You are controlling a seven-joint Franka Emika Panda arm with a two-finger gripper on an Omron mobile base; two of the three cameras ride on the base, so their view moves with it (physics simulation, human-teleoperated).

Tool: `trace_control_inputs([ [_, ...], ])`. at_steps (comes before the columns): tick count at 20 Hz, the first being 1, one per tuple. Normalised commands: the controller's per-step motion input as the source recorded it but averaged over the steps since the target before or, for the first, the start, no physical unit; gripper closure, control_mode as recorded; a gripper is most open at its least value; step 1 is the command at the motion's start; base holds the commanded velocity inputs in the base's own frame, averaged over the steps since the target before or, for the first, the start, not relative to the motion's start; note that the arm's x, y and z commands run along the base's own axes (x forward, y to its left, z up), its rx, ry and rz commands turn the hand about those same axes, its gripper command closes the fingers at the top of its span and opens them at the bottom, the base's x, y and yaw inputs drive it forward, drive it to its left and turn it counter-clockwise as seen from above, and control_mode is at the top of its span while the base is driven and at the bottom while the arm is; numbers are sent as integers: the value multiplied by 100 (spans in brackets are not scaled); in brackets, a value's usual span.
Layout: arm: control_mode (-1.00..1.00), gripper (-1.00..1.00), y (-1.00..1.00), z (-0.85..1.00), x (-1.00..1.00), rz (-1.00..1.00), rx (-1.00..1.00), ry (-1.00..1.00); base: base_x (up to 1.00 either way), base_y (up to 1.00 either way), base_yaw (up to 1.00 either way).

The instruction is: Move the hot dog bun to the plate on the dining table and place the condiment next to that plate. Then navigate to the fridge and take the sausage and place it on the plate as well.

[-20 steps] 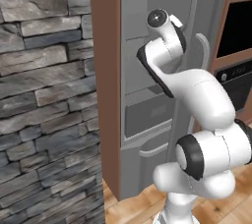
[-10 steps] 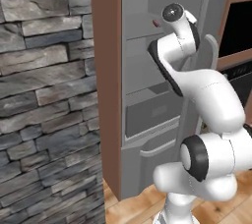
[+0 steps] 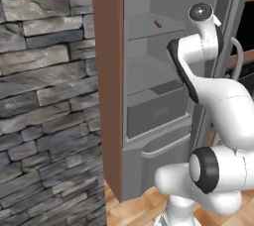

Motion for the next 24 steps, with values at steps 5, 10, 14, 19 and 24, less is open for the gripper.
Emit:
trace_control_inputs([
  [5,-100,-100,-100,6,-7,-2,9,0,0,0,0],
  [10,-100,-100,-100,11,0,0,7,-1,0,0,0],
  [14,-100,-100,-100,20,0,0,3,-7,0,0,0],
  [19,-100,-100,-100,19,0,0,3,-6,0,0,0],
  [24,-100,-100,-100,4,2,0,3,-10,0,0,0],
])
